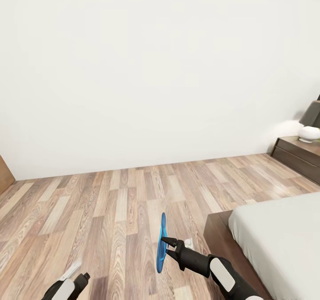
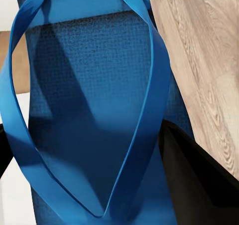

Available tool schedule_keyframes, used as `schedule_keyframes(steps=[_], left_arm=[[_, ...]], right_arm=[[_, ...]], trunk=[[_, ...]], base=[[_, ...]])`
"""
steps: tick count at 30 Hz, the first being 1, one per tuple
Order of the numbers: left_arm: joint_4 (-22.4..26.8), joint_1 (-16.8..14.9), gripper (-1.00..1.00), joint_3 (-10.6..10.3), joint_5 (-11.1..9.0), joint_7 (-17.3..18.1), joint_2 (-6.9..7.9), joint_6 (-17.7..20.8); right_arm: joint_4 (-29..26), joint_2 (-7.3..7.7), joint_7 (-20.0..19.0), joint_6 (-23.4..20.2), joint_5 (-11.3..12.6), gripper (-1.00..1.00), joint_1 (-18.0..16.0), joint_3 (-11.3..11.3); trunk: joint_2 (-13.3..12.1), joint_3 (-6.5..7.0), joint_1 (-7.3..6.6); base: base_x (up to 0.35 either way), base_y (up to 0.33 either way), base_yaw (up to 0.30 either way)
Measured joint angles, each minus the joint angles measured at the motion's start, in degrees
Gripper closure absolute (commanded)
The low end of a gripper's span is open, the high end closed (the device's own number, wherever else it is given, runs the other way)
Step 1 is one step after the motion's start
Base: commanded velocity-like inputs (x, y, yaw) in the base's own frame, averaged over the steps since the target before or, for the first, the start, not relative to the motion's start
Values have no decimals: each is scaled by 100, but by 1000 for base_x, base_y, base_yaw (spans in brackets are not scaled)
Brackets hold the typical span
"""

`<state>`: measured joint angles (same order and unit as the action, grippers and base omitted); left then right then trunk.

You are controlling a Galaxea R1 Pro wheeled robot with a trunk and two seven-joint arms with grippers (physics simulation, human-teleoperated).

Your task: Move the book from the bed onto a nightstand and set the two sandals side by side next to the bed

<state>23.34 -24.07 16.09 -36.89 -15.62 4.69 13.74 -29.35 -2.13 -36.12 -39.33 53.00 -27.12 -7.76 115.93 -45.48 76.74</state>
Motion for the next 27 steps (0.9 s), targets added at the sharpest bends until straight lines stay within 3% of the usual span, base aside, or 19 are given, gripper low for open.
schedule_keyframes(steps=[6, 27], left_arm=[[23, 2, -100, 74, -102, 20, 24, 173], [35, 1, -100, 78, -106, 19, 91, 25]], right_arm=[[0, 0, 1, 1, -1, 100, 0, -2], [0, -4, 1, 1, -1, 100, 0, -10]], trunk=[[241, -108, 132], [1083, -485, 593]], base=[[0, 0, 0], [0, 0, 0]])
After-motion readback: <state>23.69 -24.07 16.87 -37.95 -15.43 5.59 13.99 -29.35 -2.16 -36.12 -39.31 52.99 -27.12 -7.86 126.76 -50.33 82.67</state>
